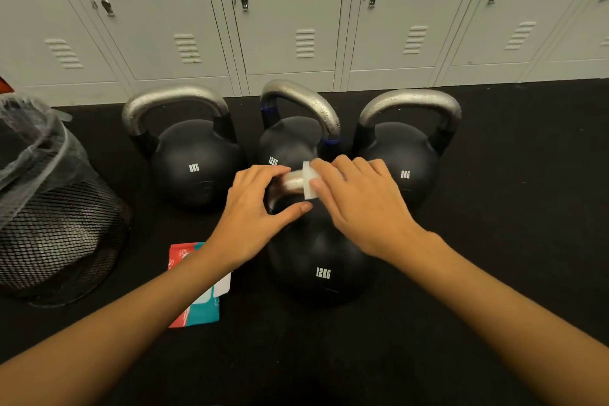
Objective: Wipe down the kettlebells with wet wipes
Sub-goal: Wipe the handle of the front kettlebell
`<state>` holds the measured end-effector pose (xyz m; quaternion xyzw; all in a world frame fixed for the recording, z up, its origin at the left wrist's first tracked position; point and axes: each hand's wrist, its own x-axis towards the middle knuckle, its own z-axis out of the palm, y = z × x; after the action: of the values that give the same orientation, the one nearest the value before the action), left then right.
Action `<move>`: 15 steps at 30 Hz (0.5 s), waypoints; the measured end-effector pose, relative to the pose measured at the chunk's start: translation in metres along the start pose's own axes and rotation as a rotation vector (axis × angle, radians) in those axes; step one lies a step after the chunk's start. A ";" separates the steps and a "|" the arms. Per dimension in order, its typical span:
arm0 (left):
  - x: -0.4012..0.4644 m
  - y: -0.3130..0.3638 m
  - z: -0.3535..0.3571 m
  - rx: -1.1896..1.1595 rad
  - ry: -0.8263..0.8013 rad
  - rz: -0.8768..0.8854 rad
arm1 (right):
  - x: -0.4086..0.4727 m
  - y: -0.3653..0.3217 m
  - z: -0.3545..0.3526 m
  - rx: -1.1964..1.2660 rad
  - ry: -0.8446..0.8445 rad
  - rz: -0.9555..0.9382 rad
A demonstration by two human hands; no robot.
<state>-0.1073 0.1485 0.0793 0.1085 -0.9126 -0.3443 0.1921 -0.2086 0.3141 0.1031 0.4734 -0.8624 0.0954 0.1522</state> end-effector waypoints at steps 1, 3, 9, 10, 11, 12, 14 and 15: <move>0.000 0.000 0.000 0.006 -0.002 -0.001 | -0.007 0.005 0.005 0.011 0.011 0.001; 0.000 0.001 -0.001 0.006 -0.004 -0.005 | -0.023 0.017 0.012 0.065 0.059 0.024; 0.002 0.003 -0.004 -0.033 0.001 -0.039 | -0.065 0.035 0.032 0.632 0.119 0.230; 0.001 0.004 -0.004 -0.050 0.002 -0.046 | -0.067 0.036 0.033 0.668 0.119 0.245; 0.000 0.005 -0.004 -0.067 0.002 -0.054 | -0.067 0.037 0.034 0.683 0.123 0.241; 0.000 0.005 -0.005 -0.084 0.002 -0.062 | -0.064 0.036 0.032 0.677 0.132 0.229; 0.000 0.006 -0.006 -0.124 0.009 -0.075 | -0.053 0.032 0.027 0.545 0.157 0.194; 0.000 0.006 -0.006 -0.144 0.018 -0.079 | -0.045 0.029 0.024 0.431 0.159 0.167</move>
<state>-0.1056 0.1492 0.0871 0.1336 -0.8787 -0.4153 0.1939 -0.2142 0.3575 0.0646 0.4130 -0.8435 0.3264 0.1064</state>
